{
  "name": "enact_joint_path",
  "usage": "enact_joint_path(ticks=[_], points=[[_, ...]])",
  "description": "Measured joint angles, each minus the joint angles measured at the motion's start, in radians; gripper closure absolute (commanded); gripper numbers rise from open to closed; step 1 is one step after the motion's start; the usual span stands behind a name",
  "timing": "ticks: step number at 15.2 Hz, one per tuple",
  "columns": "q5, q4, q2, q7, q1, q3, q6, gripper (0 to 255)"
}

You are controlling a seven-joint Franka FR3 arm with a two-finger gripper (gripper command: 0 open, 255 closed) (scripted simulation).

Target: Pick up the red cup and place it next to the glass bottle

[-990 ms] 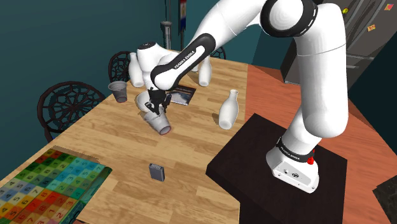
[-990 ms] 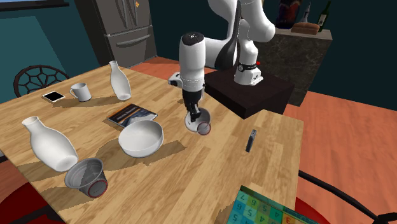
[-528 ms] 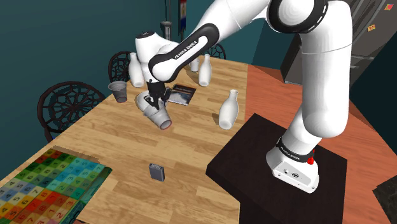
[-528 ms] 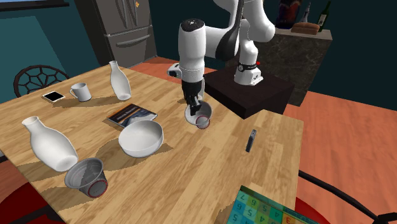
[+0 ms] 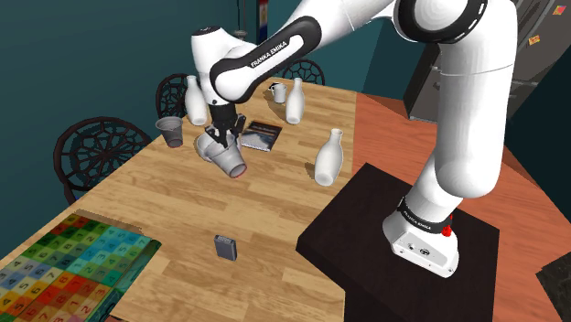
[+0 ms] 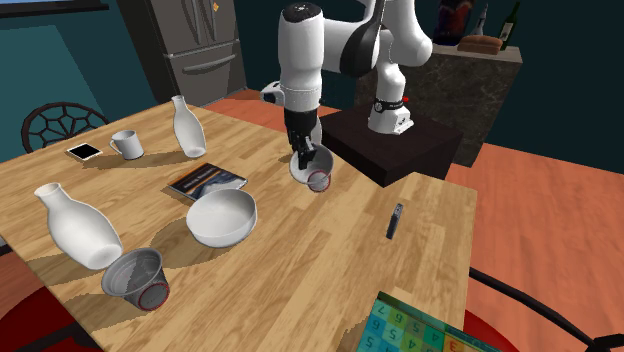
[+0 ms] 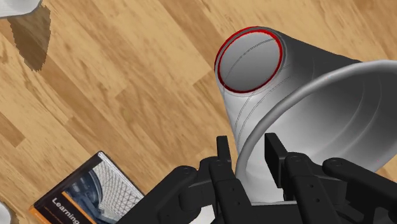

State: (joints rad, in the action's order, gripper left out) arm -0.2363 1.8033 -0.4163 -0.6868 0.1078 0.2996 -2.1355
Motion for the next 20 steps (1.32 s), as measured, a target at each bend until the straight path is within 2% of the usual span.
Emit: enact_joint_path(ticks=[20], points=[[0.051,-0.125,0.107,0.045,-0.009,0.021,0.224,255]])
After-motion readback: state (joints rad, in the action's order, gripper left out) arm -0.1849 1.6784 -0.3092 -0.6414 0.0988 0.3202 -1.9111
